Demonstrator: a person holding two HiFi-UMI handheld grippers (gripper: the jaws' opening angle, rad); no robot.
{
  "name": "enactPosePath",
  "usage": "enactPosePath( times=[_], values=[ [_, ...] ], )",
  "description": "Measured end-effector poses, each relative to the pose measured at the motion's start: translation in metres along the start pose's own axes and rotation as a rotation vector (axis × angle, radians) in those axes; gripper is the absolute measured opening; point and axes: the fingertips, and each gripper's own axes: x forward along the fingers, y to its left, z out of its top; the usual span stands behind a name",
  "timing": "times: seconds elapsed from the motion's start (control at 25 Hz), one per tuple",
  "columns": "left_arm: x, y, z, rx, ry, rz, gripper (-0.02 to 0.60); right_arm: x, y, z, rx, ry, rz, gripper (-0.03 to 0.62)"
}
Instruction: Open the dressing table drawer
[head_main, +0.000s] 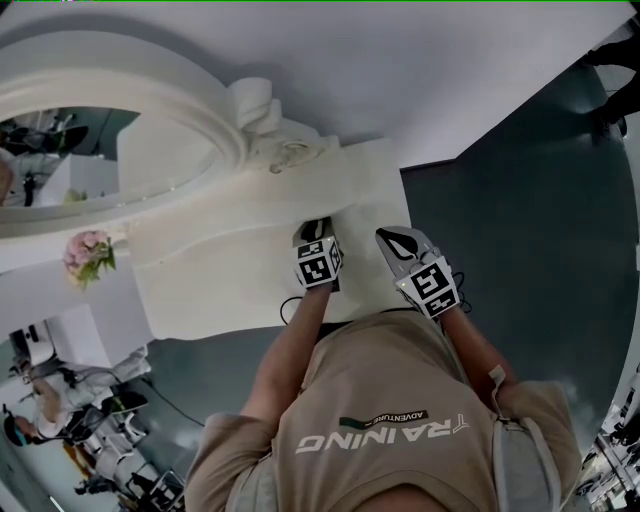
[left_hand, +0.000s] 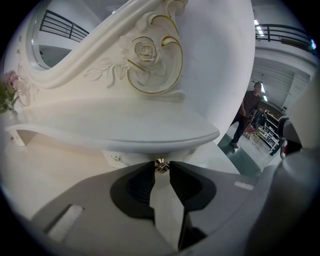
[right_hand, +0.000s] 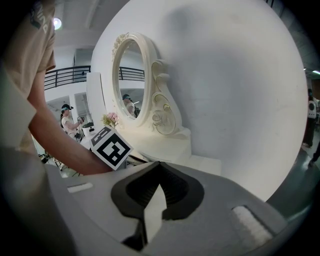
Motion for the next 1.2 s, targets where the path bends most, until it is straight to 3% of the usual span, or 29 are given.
enactPosePath(
  times=[1.2],
  values=[
    [-0.027,-0.014,-0.042,0.003,0.05,-0.028,0.11,-0.009,0.013,-0.01,0.008,0.003,0.004,0.003]
  ],
)
